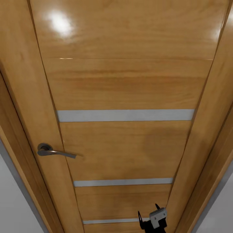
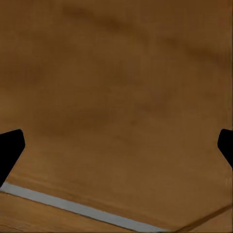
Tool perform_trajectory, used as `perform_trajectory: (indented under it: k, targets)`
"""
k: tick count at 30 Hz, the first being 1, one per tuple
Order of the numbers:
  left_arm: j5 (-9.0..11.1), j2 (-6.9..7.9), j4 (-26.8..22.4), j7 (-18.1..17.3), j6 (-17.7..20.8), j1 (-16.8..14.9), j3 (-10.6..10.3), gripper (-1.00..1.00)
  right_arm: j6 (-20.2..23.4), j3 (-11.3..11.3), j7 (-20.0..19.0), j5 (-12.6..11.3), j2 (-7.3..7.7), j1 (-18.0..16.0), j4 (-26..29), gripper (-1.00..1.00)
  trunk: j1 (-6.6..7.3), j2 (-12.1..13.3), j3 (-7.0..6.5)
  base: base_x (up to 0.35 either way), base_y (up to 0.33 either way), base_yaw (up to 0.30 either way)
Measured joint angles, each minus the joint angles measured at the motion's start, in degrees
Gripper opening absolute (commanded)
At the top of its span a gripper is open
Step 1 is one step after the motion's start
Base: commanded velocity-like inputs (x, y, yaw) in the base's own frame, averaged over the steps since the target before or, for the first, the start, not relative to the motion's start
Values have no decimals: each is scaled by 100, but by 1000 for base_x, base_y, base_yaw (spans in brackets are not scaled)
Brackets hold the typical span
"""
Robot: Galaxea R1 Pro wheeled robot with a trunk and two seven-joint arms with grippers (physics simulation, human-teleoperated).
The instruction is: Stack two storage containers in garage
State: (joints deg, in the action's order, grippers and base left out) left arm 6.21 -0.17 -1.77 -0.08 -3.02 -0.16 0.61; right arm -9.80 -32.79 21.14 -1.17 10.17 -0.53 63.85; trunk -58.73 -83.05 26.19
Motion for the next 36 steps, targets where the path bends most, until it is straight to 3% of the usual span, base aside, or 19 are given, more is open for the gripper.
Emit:
perform_trajectory:
  k: [4,15,18,22,30,33,36]
  targets:
    - [0,-1,0,0,0,0,-2,100,298,11,127,31,60,2,603,100,0,0,0,0,0,0]
    - [-7,-6,-4,0,0,0,-5,100,1166,49,184,51,21,5,1747,100,0,0,0,0,0,0]
    - [-14,-5,-1,0,0,0,-10,100,1355,46,188,150,-9,5,1961,100,0,0,0,0,0,0]
    - [-19,-7,-3,0,0,0,-20,100,1500,44,191,450,-65,3,2095,100,0,0,0,0,0,0]
    - [-28,-8,0,0,0,0,-43,100,1911,43,192,1101,-749,-73,2131,100,0,0,0,0,0,0]
    - [-29,-8,-2,0,0,1,-45,100,2122,57,179,1179,-905,-159,2117,100,0,0,1,0,0,0]
    - [-30,-8,-1,0,0,0,-46,100,2310,50,162,1195,-971,-291,2098,100,0,0,1,0,0,0]
